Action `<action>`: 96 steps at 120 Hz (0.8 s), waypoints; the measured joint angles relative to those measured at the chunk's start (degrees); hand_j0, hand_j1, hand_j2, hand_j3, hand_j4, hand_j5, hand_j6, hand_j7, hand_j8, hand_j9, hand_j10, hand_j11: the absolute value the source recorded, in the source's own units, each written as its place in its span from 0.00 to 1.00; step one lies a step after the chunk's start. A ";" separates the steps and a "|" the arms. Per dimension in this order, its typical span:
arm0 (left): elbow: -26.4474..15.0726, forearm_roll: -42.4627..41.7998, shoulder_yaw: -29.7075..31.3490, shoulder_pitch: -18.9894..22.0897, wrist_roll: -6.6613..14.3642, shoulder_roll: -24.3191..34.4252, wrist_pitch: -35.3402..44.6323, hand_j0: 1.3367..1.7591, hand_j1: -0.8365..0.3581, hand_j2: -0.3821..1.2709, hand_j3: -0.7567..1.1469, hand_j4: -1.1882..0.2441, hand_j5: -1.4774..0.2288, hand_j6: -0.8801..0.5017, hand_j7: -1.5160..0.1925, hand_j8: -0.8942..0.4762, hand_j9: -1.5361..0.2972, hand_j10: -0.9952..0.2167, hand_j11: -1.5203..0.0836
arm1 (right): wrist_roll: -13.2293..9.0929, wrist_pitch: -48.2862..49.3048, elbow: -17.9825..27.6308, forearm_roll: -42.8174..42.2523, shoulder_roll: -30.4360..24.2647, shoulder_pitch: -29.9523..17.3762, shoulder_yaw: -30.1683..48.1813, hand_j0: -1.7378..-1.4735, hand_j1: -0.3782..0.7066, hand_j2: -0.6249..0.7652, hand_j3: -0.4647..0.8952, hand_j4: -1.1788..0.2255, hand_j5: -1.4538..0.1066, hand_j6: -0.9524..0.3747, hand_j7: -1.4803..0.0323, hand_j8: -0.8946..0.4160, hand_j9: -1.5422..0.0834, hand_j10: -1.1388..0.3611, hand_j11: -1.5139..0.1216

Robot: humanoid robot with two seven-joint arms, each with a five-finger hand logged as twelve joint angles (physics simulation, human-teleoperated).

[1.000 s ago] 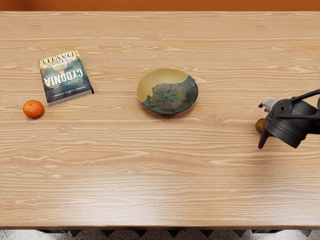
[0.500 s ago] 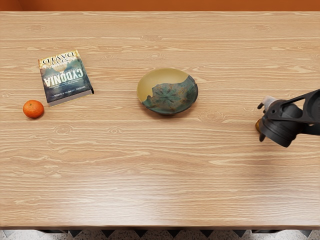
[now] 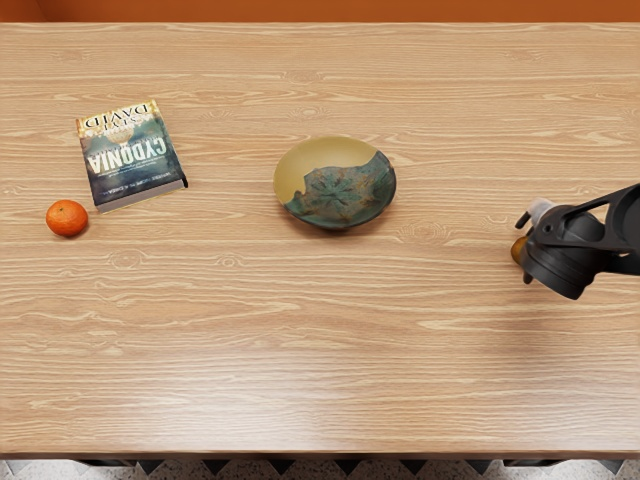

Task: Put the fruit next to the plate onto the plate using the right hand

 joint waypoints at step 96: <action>0.00 0.00 0.01 0.00 0.00 0.00 0.00 0.76 0.99 0.23 0.40 0.83 0.87 0.64 0.89 0.65 0.84 0.82 0.95 | 0.24 0.02 -0.70 -0.60 0.01 -2.49 0.50 0.33 0.62 0.51 0.34 0.34 0.31 0.41 0.37 0.37 0.33 0.48 0.29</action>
